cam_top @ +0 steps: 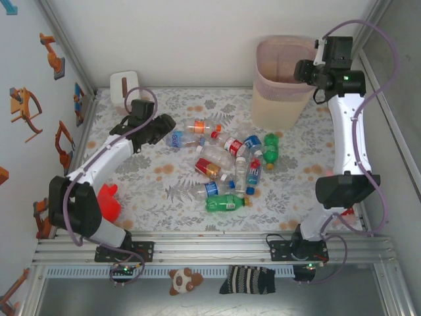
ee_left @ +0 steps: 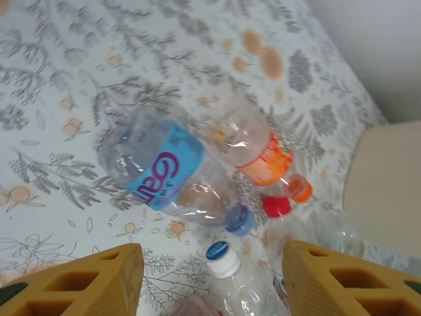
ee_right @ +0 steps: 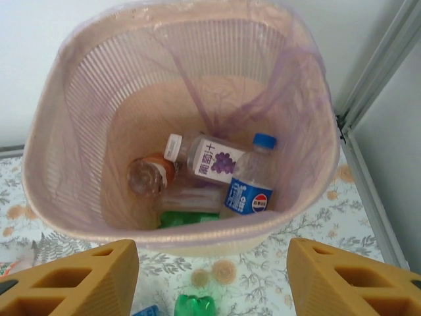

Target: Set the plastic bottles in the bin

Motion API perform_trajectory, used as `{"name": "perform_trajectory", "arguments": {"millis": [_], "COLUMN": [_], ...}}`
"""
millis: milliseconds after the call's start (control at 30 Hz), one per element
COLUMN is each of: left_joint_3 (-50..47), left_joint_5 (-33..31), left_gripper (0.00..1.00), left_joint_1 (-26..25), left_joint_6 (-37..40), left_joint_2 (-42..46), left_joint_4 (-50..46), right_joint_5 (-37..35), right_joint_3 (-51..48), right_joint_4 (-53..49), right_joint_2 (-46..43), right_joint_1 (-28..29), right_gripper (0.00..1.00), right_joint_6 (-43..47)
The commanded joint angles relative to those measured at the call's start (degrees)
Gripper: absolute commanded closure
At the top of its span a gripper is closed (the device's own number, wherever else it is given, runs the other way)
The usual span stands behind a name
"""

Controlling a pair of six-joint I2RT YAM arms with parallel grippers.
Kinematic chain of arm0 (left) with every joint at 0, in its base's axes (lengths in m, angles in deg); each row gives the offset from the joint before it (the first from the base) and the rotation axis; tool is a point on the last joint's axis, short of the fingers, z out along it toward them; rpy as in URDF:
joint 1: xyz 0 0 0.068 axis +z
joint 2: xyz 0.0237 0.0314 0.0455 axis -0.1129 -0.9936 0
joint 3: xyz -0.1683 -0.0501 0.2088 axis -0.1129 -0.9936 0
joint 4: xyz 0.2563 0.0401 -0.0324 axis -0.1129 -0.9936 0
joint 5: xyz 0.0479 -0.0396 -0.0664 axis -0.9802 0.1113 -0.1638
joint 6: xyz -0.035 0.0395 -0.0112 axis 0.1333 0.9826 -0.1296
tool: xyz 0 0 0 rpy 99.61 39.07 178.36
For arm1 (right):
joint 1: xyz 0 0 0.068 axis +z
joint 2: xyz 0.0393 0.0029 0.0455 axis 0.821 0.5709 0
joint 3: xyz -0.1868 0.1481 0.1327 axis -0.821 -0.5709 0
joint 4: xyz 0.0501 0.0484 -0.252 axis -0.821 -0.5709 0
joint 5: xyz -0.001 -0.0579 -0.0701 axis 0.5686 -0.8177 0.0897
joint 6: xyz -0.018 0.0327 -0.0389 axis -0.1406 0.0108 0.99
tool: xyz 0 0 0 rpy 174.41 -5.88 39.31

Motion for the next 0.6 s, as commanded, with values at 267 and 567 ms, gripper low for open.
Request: {"name": "perform_trajectory", "arguments": {"millis": [267,567], "left_joint_3": [10.54,13.89], "left_joint_5": [5.65,8.33], "left_gripper": [0.31,0.21], "left_joint_1": [1.42,1.55], "left_joint_6": [-25.50,-38.04], "left_joint_2": [-13.99,-21.54], "left_joint_4": [-8.22,-8.26], "right_joint_5": [-0.01,-1.07], "right_joint_3": [-12.31,-17.27], "right_joint_4": [2.90,2.56], "right_joint_2": [-10.15,-13.99], "right_joint_1": [-0.34,-0.33], "right_gripper": [0.40,0.40], "right_joint_6": [-1.27,-1.07]}}
